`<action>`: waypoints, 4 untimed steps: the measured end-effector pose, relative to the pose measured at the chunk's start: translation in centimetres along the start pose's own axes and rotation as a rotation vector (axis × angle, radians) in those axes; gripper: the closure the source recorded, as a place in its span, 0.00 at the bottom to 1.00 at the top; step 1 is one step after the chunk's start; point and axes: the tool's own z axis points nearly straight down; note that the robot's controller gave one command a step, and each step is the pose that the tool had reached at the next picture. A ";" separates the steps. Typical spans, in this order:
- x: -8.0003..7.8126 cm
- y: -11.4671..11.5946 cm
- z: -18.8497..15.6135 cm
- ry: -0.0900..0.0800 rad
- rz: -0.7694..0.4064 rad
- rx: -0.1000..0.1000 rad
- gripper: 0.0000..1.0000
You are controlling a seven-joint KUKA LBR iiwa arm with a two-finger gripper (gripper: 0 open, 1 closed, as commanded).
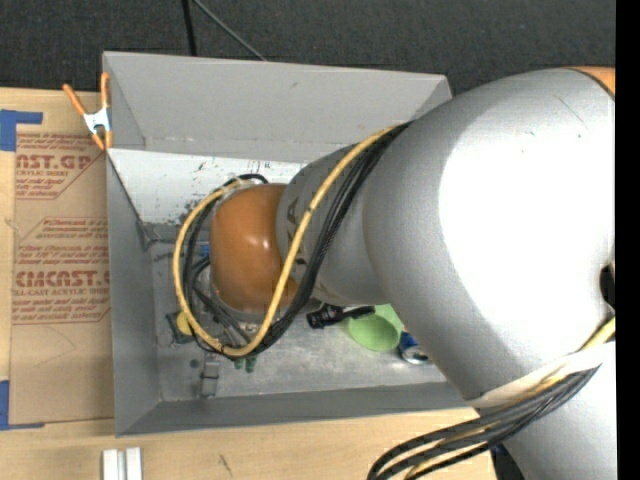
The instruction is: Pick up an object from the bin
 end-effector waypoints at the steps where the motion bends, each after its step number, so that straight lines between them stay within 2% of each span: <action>1: -0.3 -7.9 -6.7 -0.007 -0.083 0.003 0.00; 2: -1.0 -1.3 -0.1 -0.003 -0.157 -0.001 0.00; 3: -3.1 0.2 -0.4 -0.004 -0.106 -0.002 0.00; 4: -2.4 0.5 -0.3 -0.002 -0.081 -0.001 0.00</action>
Offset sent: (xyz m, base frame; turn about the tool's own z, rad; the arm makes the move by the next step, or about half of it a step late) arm -0.0075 -0.0748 0.0642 -0.0883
